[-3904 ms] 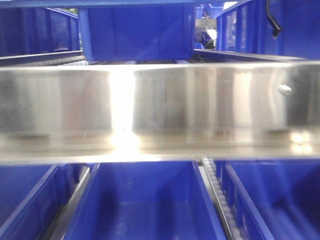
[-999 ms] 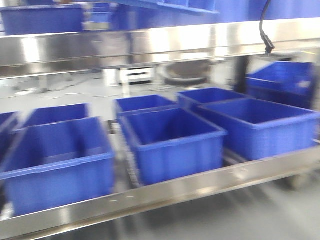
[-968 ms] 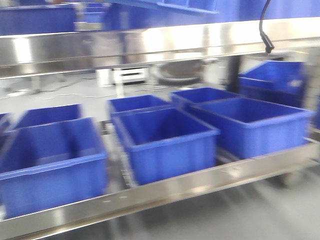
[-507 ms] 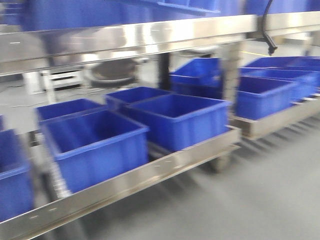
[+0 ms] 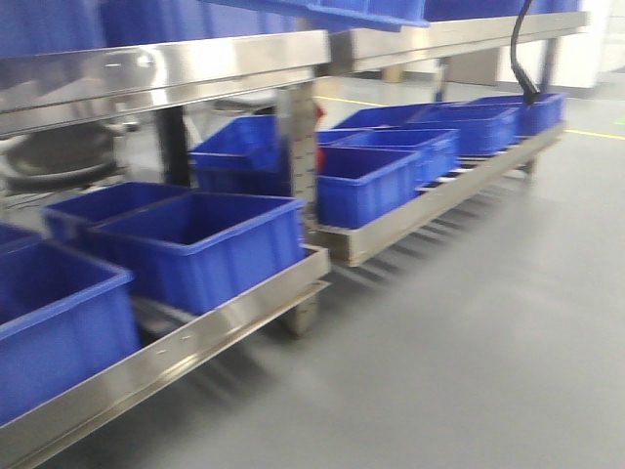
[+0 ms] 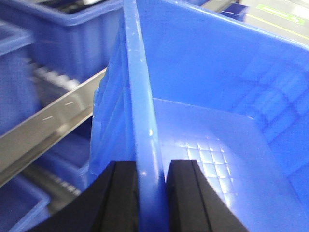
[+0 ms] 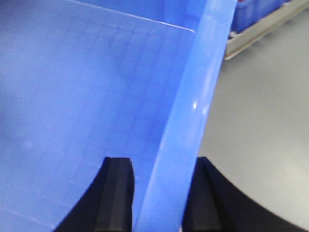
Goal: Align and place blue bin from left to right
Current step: 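Drive the base away from the rack while holding the bin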
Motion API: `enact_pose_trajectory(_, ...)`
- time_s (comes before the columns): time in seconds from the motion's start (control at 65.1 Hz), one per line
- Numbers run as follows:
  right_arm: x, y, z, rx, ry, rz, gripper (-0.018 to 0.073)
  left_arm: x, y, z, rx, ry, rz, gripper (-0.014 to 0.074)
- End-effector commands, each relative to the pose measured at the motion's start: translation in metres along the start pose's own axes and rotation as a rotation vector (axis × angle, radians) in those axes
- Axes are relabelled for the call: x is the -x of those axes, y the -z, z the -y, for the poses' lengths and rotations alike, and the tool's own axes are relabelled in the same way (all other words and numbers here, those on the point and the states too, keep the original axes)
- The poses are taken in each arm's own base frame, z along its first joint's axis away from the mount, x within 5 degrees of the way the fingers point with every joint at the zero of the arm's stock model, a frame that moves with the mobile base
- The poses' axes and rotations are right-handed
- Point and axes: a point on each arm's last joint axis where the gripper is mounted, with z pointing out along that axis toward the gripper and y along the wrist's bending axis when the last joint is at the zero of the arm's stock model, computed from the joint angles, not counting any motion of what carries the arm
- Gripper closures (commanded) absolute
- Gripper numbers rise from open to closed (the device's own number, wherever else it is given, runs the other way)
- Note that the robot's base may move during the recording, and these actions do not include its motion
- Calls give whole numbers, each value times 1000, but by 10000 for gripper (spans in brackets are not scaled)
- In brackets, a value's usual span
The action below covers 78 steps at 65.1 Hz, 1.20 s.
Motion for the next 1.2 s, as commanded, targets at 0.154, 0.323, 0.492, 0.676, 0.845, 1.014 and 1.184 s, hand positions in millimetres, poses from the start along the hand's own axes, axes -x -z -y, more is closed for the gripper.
enact_pose_trajectory(0.154, 11, 10, -7, 44, -22, 110, 712, 20, 25, 15, -96, 37, 152, 707)
enact_pose_trajectory(0.323, 11, 10, -7, 44, -22, 110, 712, 20, 25, 15, -96, 37, 152, 707)
enact_pose_trajectory(0.492, 11, 10, -7, 44, -22, 110, 712, 20, 25, 15, -96, 37, 152, 707)
enact_pose_trajectory(0.676, 11, 10, -7, 44, -22, 110, 712, 20, 25, 15, -96, 37, 152, 707)
enact_pose_trajectory(0.845, 11, 10, -7, 44, -22, 110, 712, 21, 25, 15, -94, 35, 154, 707)
enact_pose_trajectory(1.014, 11, 10, -7, 44, -22, 110, 712, 21, 25, 15, -94, 35, 154, 707)
enact_pose_trajectory(1.184, 11, 10, -7, 44, -22, 110, 712, 21, 25, 15, -94, 35, 154, 707)
